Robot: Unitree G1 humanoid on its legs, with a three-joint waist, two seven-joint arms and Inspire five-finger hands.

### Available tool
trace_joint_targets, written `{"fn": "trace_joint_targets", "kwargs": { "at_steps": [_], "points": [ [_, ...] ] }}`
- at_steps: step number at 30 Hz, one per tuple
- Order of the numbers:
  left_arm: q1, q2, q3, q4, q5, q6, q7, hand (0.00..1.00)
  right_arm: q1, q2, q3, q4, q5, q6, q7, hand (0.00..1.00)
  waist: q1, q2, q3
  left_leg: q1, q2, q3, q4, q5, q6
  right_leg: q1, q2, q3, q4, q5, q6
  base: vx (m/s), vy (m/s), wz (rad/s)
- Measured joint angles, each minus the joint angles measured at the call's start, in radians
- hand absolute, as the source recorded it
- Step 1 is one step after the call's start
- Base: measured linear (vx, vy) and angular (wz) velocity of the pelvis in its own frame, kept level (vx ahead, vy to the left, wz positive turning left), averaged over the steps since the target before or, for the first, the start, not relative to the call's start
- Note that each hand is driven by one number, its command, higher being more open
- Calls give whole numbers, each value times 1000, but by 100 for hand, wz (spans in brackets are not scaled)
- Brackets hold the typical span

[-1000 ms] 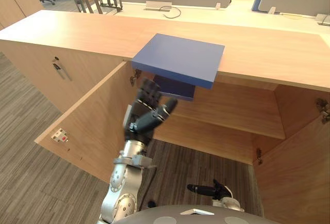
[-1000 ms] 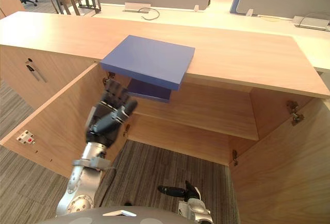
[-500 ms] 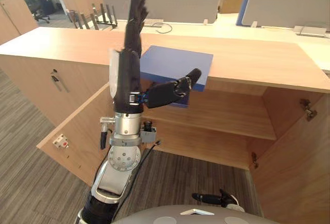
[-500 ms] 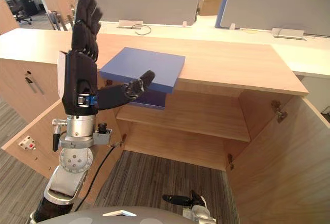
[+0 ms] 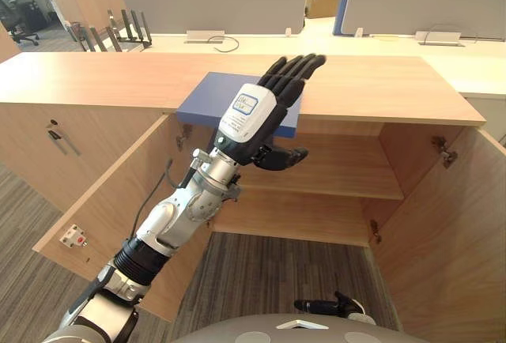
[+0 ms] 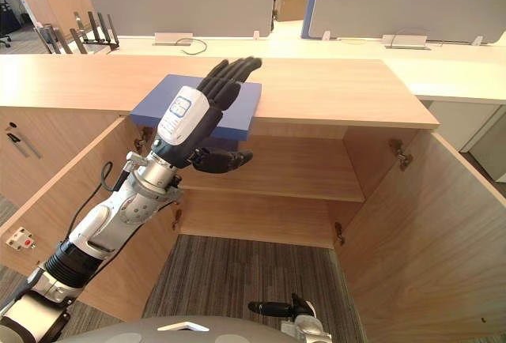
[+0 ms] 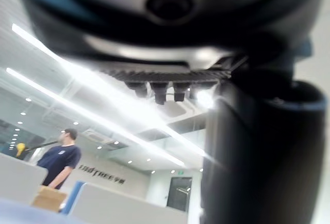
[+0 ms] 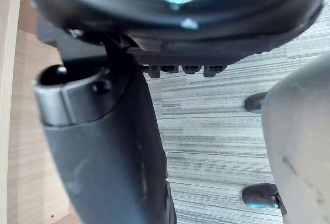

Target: Walk over to the cabinet, pick up the folder, carry it to the office cabinet, place the folder inside the office cabinet, then close the office cabinet door

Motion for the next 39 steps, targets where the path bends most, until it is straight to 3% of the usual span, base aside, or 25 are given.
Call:
{"fn": "trace_joint_targets", "kwargs": {
  "at_steps": [9,25,39],
  "points": [
    [0,77,3,126,38,42,-14,100,0,4,-19,0,0,0,13,100,0,-22,16,0,-7,-28,0,0,0,3,-8,-3,-15,10,-2,-4,0,-1],
    [-3,76,98,213,46,108,-10,100,2,7,-38,-19,0,0,22,100,-22,-33,42,5,-9,-25,-1,-2,-3,6,-11,5,-25,23,-4,-19,-5,-2],
    [-118,76,102,237,116,128,38,100,4,11,-40,-19,0,0,21,100,-37,-40,47,5,-8,-19,-2,-4,-5,8,-10,12,-35,29,-6,-5,-10,-1]
  ]
}}
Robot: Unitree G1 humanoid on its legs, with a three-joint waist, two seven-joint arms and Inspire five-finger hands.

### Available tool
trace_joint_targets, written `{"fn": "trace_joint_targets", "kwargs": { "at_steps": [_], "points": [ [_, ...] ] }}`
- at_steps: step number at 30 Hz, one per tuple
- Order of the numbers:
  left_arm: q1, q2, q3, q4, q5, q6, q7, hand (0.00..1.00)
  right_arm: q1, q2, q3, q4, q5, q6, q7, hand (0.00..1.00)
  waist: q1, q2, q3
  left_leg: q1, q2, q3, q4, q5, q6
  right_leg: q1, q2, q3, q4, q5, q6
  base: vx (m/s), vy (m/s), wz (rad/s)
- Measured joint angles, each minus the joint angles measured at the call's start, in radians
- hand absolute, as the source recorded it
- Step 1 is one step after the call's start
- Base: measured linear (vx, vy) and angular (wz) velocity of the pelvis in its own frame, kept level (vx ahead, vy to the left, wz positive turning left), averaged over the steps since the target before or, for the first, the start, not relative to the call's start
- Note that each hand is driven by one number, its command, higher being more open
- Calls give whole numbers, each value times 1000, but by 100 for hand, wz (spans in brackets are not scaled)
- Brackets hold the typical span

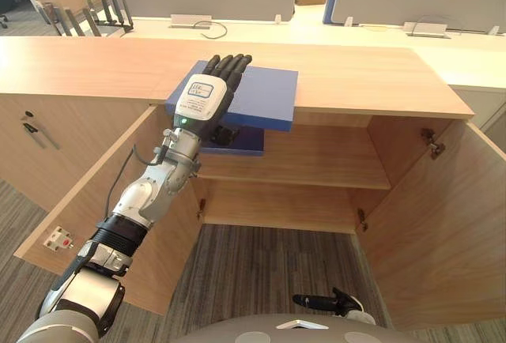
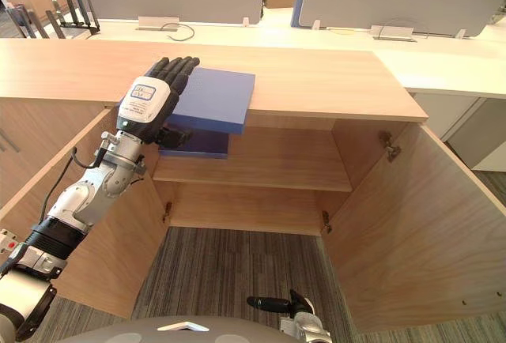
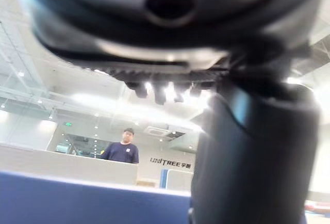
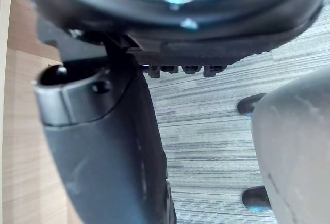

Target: Walk over to the cabinet, pick up the folder, carry it to the office cabinet, place the folder inside the office cabinet, then close the office cabinet door

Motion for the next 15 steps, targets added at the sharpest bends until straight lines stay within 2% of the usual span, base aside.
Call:
{"fn": "trace_joint_targets", "kwargs": {
  "at_steps": [4,15],
  "points": [
    [-35,0,0,71,0,3,0,100,-2,3,-7,-2,1,0,0,100,-13,0,0,0,1,6,0,-1,-1,0,0,6,-7,5,-2,-5,-6,-3],
    [-40,-3,0,102,-9,20,0,100,-3,3,-6,-2,0,0,0,100,-15,-1,1,0,1,16,0,-3,-1,0,0,14,-19,13,-3,-9,-22,-3]
  ]
}}
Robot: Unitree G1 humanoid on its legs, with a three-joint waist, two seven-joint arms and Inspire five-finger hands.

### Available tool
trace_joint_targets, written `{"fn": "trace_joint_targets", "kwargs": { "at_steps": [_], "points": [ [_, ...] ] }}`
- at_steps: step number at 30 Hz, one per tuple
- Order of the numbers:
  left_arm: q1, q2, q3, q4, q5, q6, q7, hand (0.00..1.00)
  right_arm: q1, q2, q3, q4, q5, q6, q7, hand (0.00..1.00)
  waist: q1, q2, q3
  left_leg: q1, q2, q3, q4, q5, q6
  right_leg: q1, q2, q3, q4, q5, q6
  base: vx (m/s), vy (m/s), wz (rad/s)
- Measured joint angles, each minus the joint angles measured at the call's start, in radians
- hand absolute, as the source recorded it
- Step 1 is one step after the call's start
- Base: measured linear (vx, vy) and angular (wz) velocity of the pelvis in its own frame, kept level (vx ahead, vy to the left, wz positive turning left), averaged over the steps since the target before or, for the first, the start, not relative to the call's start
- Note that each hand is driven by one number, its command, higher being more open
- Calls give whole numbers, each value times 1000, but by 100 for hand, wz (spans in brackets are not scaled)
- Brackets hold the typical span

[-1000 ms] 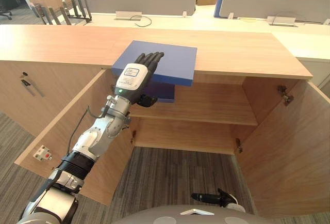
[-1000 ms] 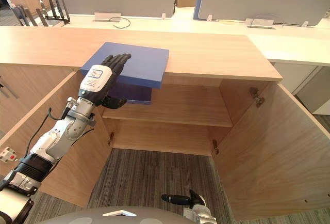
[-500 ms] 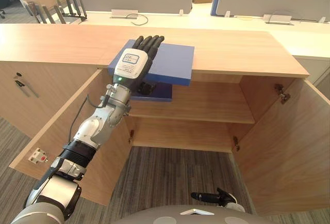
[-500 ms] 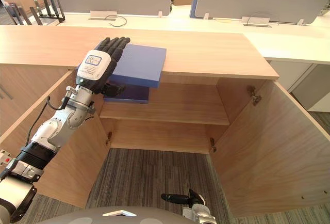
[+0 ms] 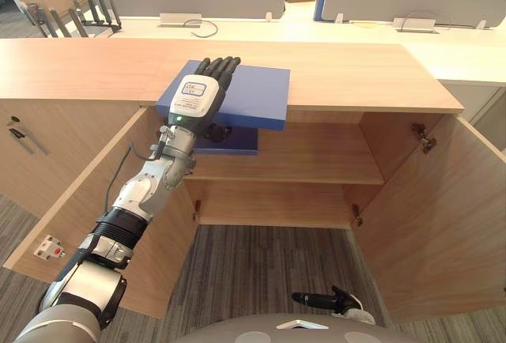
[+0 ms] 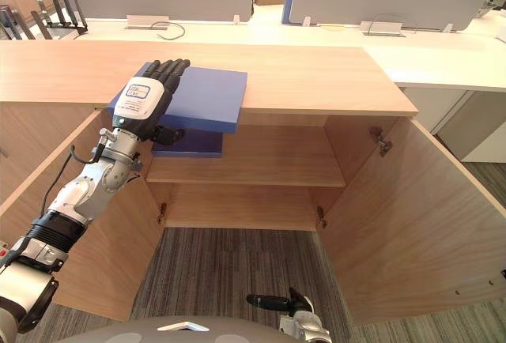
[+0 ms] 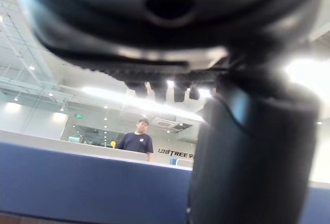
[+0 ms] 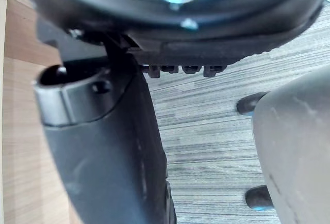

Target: Walk over to the cabinet, pick up the folder, carry it to the office cabinet, place the folder inside the office cabinet, then close the office cabinet door

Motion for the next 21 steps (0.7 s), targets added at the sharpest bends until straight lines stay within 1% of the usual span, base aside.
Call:
{"fn": "trace_joint_targets", "kwargs": {
  "at_steps": [6,11,18,21],
  "points": [
    [-1,-11,1,7,-4,0,0,100,-1,0,2,0,0,0,0,100,-2,-2,1,0,0,0,0,0,0,0,0,0,0,1,0,-9,-11,0],
    [-30,-22,2,70,-44,4,-6,100,-2,0,2,0,1,0,0,100,-7,-3,2,0,0,1,0,0,0,-1,0,1,0,2,0,0,0,0],
    [-30,-36,4,76,-45,3,-28,100,-8,0,2,0,1,0,11,100,-24,-4,5,0,0,5,0,-1,-1,-2,0,5,-2,6,1,0,0,-1],
    [-30,-42,4,91,-45,1,-35,100,-10,0,0,0,1,0,12,100,-26,-2,7,0,0,11,0,-1,-2,-2,-1,11,-11,13,0,0,0,-8]
  ]
}}
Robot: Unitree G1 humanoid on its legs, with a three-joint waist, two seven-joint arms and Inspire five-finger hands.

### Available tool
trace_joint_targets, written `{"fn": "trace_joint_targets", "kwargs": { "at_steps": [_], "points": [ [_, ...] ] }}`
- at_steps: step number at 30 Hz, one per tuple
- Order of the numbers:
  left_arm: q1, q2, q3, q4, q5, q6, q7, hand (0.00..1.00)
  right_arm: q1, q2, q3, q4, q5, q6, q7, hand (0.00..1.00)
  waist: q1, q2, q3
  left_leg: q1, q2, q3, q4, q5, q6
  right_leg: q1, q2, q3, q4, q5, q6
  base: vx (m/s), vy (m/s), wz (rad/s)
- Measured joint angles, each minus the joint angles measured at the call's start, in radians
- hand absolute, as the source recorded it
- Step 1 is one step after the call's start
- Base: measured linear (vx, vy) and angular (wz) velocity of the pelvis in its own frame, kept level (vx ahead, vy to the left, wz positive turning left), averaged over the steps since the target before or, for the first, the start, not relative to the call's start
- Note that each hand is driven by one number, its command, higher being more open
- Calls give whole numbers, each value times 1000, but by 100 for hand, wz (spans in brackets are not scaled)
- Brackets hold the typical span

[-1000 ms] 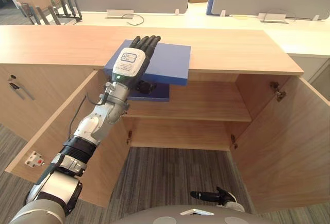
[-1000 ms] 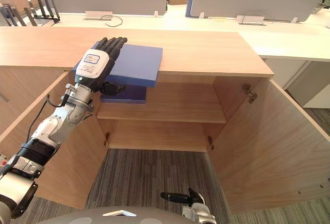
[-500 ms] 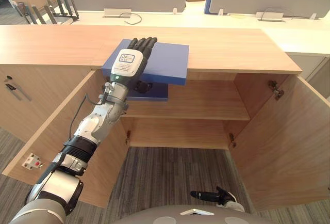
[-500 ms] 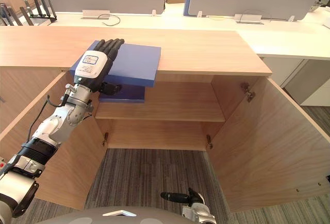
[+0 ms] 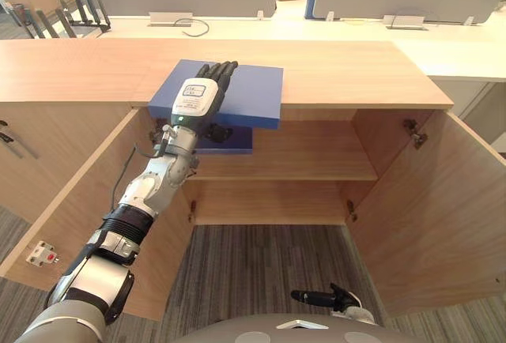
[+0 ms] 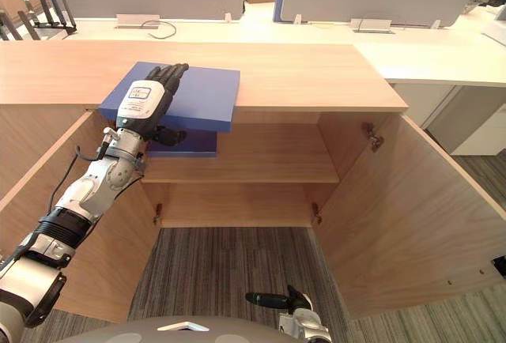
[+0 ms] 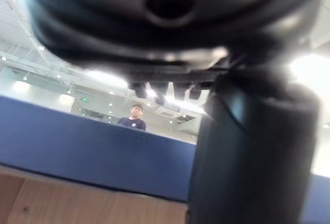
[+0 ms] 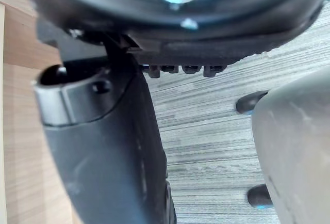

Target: Walk over to the cabinet, pick up the folder, carry it to the office cabinet, place the folder inside the office cabinet, then close the office cabinet door

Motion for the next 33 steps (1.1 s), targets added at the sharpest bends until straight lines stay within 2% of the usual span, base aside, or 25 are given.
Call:
{"fn": "trace_joint_targets", "kwargs": {
  "at_steps": [15,16,22,30,33],
  "points": [
    [-11,-6,-5,98,4,2,-20,100,-2,-1,1,0,0,0,2,100,-3,1,1,0,0,7,0,-1,-1,-3,-1,7,-4,4,2,0,0,-1],
    [-16,-6,-5,104,6,4,-20,0,-2,-1,1,0,0,0,2,100,-3,1,1,0,0,7,0,-1,-1,-3,-1,8,-4,5,3,0,0,0],
    [-47,-4,-15,119,16,18,-17,0,-3,-1,1,0,0,0,3,100,-5,1,1,0,0,9,1,-1,-1,-4,-1,10,-4,6,4,0,0,0],
    [-120,7,-14,139,55,24,74,0,-5,-2,2,1,-1,-2,2,100,-13,4,1,1,-1,13,0,-1,-1,-5,-2,14,-5,9,5,0,0,0],
    [-123,19,-15,147,90,22,75,0,-8,-2,0,0,-1,-4,2,100,-24,9,0,2,-1,16,0,-1,-2,-5,-2,17,-6,11,6,0,0,-2]
  ]
}}
